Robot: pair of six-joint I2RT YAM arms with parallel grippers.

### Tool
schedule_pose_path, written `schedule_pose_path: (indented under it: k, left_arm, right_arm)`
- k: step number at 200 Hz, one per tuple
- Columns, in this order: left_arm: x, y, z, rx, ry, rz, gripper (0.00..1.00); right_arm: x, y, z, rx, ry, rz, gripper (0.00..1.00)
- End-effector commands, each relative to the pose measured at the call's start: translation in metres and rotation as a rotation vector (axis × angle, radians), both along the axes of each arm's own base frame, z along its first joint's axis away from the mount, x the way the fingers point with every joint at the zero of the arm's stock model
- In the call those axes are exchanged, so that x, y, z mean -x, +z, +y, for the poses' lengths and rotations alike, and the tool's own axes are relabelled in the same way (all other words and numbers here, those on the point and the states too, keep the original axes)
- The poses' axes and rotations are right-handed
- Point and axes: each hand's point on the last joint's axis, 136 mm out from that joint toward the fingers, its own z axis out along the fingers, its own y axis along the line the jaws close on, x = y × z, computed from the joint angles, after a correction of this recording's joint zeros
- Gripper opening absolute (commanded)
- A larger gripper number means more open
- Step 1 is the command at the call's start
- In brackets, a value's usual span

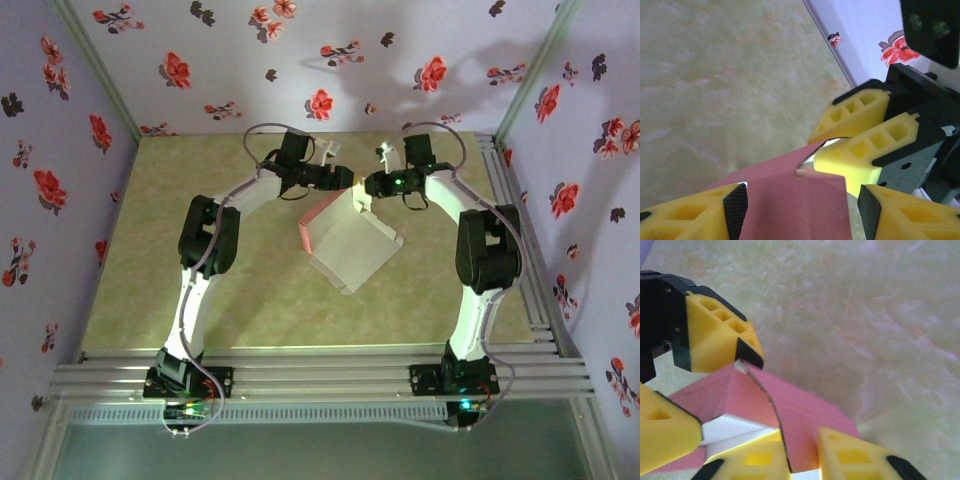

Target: Fold the paper box

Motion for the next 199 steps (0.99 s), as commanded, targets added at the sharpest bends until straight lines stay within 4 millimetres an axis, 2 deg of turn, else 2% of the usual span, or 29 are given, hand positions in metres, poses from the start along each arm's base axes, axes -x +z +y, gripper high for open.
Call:
schedule_pose_path:
  k: [1, 27, 67, 97, 109, 136, 162, 199]
  left_arm:
    - [0.007, 0.006, -0.003, 0.012, -0.029, 0.015, 0.63]
    - [0.012, 0.007, 0.001, 0.007, -0.034, 0.020, 0.63]
    - [0.021, 0.024, 0.008, 0.044, -0.014, 0.021, 0.63]
    - [0.036, 0.031, 0.013, 0.084, -0.005, 0.058, 0.63]
    - [0.042, 0.040, 0.015, 0.116, 0.001, 0.054, 0.63]
    - [0.062, 0.051, 0.024, 0.157, 0.010, 0.062, 0.64]
    - [0.080, 0.048, 0.038, 0.137, 0.028, 0.050, 0.67]
    - [0.099, 0.032, 0.068, -0.032, 0.089, 0.013, 0.66]
  right_arm:
    - [0.009, 0.020, 0.003, 0.061, 0.009, -0.063, 0.14]
    - [0.020, 0.026, 0.005, 0.111, 0.008, -0.080, 0.08]
    - [0.050, 0.033, 0.013, 0.153, 0.014, -0.107, 0.08]
    - [0.078, 0.024, 0.021, 0.219, -0.006, -0.147, 0.08]
    - [0.088, 0.020, 0.024, 0.237, -0.019, -0.169, 0.08]
    - [0.104, 0.016, 0.027, 0.233, -0.063, -0.213, 0.07]
    - [0.117, 0.010, 0.034, 0.260, -0.074, -0.259, 0.07]
    - [0.127, 0.010, 0.051, 0.229, -0.078, -0.312, 0.05]
